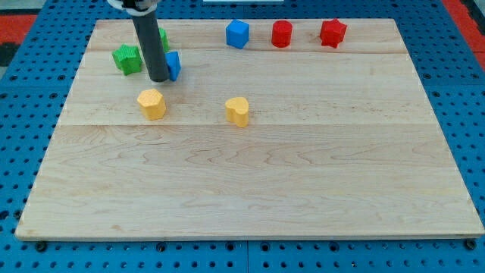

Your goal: Slide the blue triangle to the top right of the green circle

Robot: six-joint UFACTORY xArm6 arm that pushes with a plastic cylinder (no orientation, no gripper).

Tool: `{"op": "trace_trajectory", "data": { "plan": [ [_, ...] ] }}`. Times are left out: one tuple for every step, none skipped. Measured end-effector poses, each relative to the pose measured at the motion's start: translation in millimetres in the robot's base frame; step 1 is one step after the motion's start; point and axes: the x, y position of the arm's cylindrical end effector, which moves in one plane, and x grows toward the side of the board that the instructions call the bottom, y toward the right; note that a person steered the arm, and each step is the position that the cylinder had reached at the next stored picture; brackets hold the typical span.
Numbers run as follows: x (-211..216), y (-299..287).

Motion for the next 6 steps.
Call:
{"op": "trace_trajectory", "data": {
  "plan": [
    [-22.8, 12.7],
    [-32.8, 21.5],
    [-46.2, 21.5],
    [-61.7, 28.0],
    [-71.6, 40.3],
    [-73.9, 40.3]
  ]
}}
